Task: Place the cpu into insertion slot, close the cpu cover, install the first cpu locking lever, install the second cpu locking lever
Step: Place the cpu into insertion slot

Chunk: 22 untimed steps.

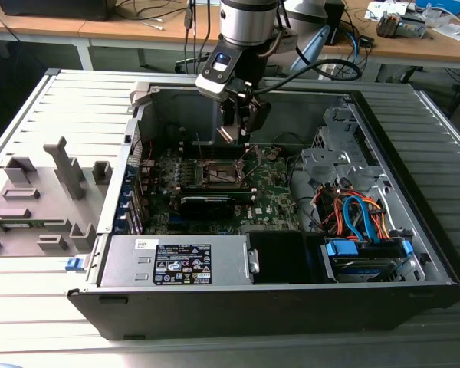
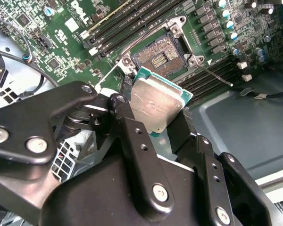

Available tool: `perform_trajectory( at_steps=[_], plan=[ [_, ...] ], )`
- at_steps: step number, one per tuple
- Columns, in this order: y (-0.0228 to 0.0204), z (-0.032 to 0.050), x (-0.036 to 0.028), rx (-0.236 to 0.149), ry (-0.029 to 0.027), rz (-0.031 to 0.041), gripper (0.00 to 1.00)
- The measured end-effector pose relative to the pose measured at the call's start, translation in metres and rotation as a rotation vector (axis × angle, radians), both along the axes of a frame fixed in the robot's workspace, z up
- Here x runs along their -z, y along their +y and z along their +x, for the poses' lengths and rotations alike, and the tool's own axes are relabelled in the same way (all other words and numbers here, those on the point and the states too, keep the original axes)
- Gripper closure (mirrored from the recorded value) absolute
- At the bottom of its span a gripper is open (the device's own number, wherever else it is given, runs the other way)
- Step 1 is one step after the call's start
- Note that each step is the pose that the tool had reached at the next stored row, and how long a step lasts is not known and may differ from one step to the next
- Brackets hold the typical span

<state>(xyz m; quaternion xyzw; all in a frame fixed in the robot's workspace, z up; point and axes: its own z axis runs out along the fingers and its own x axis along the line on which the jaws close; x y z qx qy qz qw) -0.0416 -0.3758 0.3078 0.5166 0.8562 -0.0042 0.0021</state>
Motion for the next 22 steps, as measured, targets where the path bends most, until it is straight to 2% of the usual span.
perform_trajectory(
  at_steps=[22],
  plan=[
    [0.0000,0.0000,0.0016,0.128,0.0000,-0.0017,0.45]
  ],
)
